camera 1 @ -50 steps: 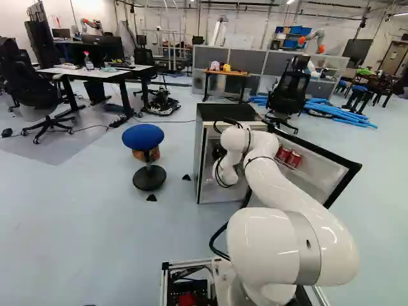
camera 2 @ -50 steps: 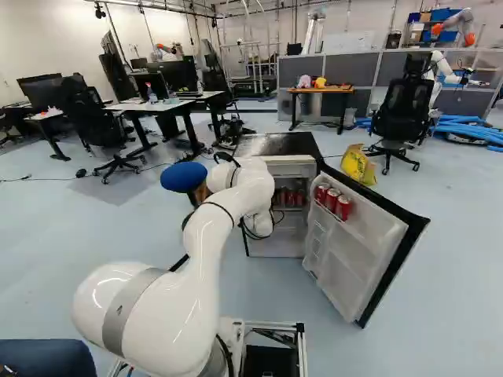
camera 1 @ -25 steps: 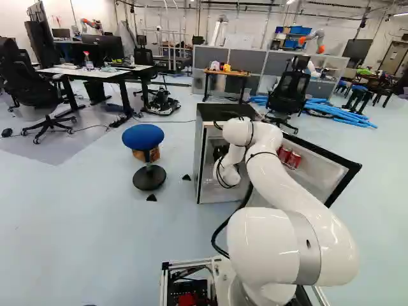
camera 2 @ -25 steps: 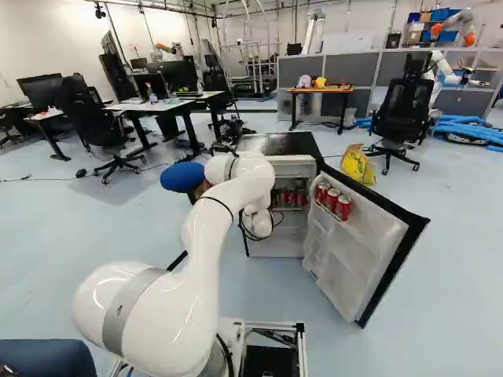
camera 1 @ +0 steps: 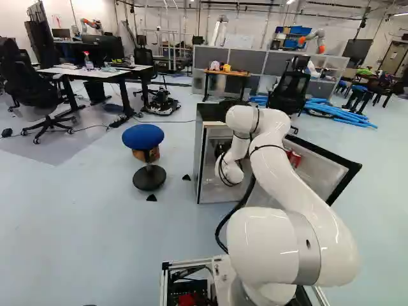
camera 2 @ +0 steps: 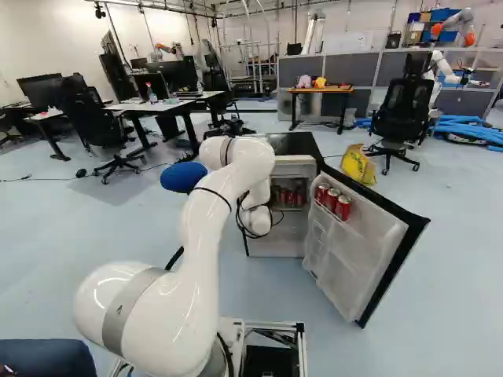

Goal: Grab a drink from the fridge

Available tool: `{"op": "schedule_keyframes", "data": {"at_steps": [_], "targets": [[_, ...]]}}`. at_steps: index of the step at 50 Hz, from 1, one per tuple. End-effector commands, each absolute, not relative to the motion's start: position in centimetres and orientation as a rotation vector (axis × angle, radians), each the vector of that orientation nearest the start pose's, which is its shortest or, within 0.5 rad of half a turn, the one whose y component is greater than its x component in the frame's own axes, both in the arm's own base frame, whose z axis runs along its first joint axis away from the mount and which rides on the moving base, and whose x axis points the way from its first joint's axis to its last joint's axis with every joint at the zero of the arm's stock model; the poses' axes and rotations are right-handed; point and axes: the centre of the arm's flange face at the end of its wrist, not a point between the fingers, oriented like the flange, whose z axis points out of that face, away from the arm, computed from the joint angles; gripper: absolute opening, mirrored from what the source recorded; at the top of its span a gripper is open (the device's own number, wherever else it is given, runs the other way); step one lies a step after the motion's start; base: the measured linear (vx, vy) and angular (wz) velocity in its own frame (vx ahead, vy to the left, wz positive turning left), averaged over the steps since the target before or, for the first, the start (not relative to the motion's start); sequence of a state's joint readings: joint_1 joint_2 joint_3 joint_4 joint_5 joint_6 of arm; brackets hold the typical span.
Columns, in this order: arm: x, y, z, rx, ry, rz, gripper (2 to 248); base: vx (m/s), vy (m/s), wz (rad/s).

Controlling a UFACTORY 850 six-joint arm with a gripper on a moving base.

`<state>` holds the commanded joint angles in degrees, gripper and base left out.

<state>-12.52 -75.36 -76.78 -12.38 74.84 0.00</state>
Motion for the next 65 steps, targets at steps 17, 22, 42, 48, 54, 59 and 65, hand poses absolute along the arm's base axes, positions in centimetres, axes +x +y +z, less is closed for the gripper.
{"op": "schedule_keyframes", "data": {"at_steps": [17,22,42,48,54,59,65], "targets": [[58.0,-11.6,5.3,-2.512,0.018,-1.894,93,0.000,0.000,0.000],[57.1,-11.5,6.3,-2.521,0.023,-1.882,93,0.000,0.000,0.000],[53.2,-11.0,9.9,-2.552,0.042,-1.836,93,0.000,0.000,0.000],[52.1,-10.9,10.3,-2.566,0.049,-1.815,93,0.000,0.000,0.000],[50.9,-10.8,10.6,-2.579,0.056,-1.795,93,0.000,0.000,0.000],[50.0,-10.7,10.9,-2.589,0.062,-1.777,93,0.000,0.000,0.000],[48.8,-10.5,11.2,-2.601,0.069,-1.757,93,0.000,0.000,0.000]]}}
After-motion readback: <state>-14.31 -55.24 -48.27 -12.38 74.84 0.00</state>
